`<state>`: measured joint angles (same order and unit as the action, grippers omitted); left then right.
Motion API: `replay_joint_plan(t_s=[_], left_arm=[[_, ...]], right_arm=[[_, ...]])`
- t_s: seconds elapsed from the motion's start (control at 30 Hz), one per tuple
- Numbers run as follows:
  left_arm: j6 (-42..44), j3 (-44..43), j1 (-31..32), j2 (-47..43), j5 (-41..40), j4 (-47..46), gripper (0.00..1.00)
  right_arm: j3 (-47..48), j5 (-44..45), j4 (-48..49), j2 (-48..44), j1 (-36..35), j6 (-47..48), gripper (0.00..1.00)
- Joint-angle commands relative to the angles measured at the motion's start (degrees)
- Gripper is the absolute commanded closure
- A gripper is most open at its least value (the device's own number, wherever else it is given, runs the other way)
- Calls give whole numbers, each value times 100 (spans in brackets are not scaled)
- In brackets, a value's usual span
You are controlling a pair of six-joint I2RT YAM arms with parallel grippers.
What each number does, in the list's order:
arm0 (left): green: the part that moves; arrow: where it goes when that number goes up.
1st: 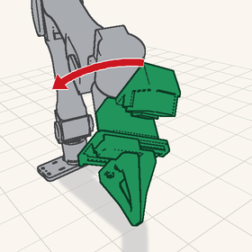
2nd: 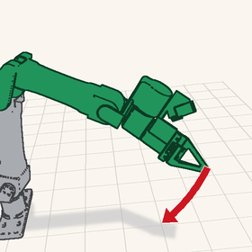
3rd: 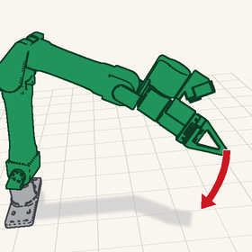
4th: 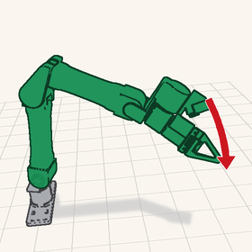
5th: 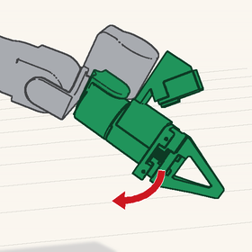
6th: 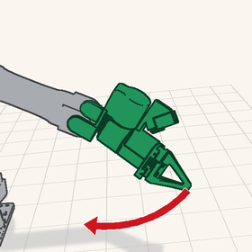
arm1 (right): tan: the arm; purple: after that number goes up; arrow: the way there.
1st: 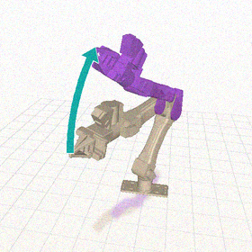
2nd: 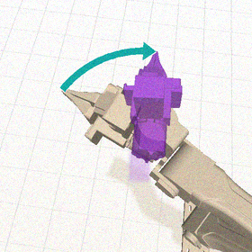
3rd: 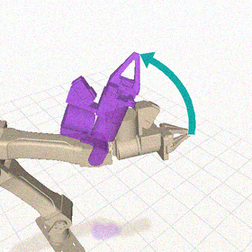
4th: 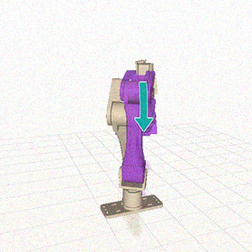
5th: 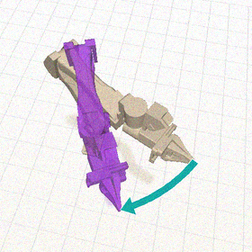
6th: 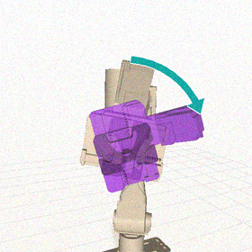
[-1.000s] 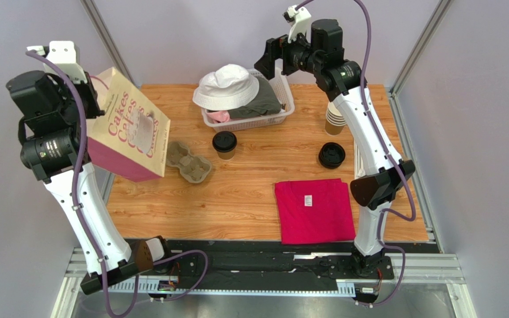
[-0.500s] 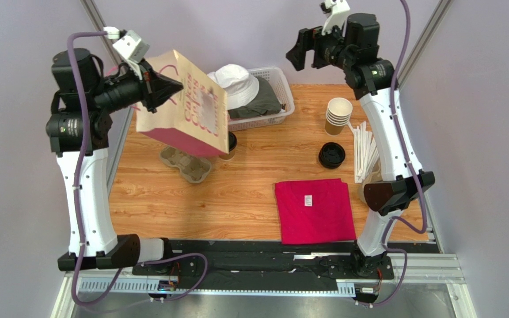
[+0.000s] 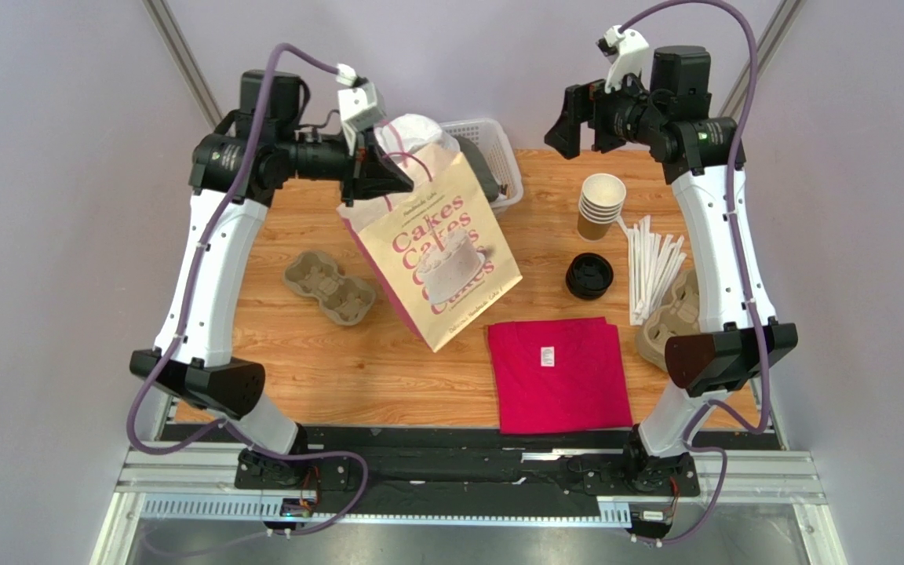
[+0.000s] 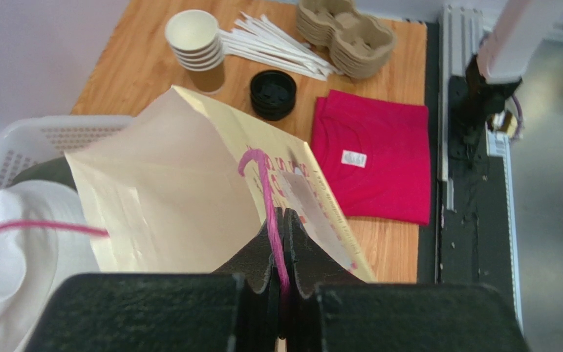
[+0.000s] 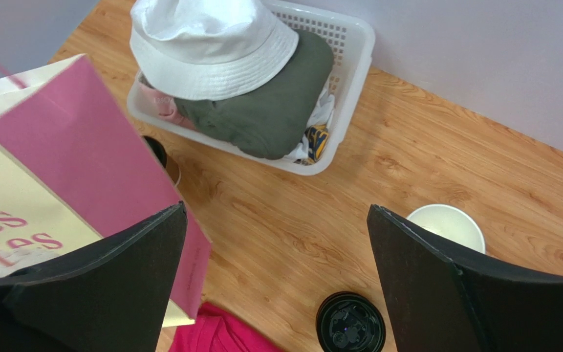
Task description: Pack the takeout coffee
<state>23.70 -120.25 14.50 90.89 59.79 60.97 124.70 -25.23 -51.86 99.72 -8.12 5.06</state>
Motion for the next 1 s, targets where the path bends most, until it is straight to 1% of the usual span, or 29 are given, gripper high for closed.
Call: replay_joint_plan(t_s=[0.0,0.03,0.07,0.1,0.17,0.2,0.27,0.3,0.37,0.43,0.53,0.6,0.67,0.73,0.8,0.9,0.97], left_arm=[[2758,-509,596,69,-72,2118,100],[3537,-439,667,60,-282,2364,100],[3893,-351,720,34,-345,2776,100],[4436,-89,747,-44,-397,2893,100],[4817,280,756,-168,-486,2973,100],[5237,683,756,-299,-512,2973,100],[5818,1106,756,-431,-530,3078,100],[6160,1526,756,-580,-538,3035,100],[6339,1898,756,-747,-582,2834,100],[6637,2198,756,-783,-617,2841,100],[6928,2435,756,-880,-696,2982,100],[7155,2636,756,-1002,-767,3035,100],[7218,2882,756,-1178,-811,2921,100],[7280,3024,765,-1301,-890,2807,100],[7306,3147,765,-1407,-908,2754,100],[7263,3227,765,-1495,-890,2675,95],[7201,3262,765,-1548,-873,2578,89]], right_arm=[[71,-578,-307,-269,-14,460,0],[89,-684,-351,-260,-23,496,0],[106,-920,-430,-234,-23,531,0],[107,-1035,-483,-208,-49,609,0],[124,-1290,-667,-138,-110,706,0],[124,-1343,-746,-120,-250,777,0],[81,-1414,-1018,-93,-444,1075,0],[-33,-1388,-1089,-102,-680,1189,0],[-191,-1248,-1247,-155,-962,1576,0],[-499,-1116,-1292,-295,-1366,1918,0],[-754,-922,-1292,-444,-1789,2122,0],[-746,-931,-1309,-462,-1982,2122,0],[-475,-1009,-1353,-357,-2114,1991,0],[85,-1150,-1528,-139,-2150,1876,0],[404,-1308,-1591,-6,-2202,1718,0],[730,-1291,-1609,196,-2360,1604,0],[844,-1291,-1459,336,-2518,1516,0]])
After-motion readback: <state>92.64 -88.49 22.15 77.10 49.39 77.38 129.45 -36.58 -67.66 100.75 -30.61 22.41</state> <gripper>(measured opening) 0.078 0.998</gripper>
